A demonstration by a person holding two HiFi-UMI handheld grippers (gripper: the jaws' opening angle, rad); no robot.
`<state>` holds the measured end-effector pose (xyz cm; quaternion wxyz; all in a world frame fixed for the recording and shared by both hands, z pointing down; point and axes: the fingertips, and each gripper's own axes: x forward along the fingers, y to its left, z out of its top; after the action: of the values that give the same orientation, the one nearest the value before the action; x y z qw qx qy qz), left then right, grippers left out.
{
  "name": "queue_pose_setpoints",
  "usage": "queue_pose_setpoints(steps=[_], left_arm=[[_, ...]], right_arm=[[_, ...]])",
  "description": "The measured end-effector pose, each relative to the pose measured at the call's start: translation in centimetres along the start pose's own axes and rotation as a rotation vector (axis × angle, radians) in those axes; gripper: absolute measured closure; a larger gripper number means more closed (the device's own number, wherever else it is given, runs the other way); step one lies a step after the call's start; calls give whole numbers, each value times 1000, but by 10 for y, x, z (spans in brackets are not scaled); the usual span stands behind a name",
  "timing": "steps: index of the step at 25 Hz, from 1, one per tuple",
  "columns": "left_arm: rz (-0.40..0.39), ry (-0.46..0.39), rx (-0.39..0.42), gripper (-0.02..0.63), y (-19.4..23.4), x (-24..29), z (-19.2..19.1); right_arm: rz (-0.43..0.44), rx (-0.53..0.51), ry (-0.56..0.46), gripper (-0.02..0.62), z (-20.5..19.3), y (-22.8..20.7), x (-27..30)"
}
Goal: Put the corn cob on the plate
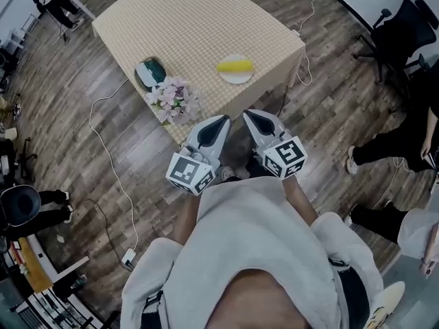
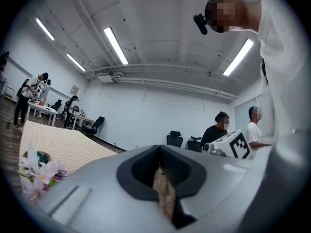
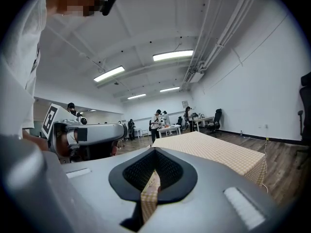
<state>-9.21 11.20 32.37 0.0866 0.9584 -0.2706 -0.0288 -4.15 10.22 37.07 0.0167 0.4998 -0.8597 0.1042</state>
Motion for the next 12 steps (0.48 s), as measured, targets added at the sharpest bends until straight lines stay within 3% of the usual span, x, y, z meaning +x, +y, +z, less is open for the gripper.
queue_pose_setpoints(steps=[12], left_arm=[[42,-12,-6,598,-30,18,0]], right_arm=[[24,-16,9,598,5,-20,-31]])
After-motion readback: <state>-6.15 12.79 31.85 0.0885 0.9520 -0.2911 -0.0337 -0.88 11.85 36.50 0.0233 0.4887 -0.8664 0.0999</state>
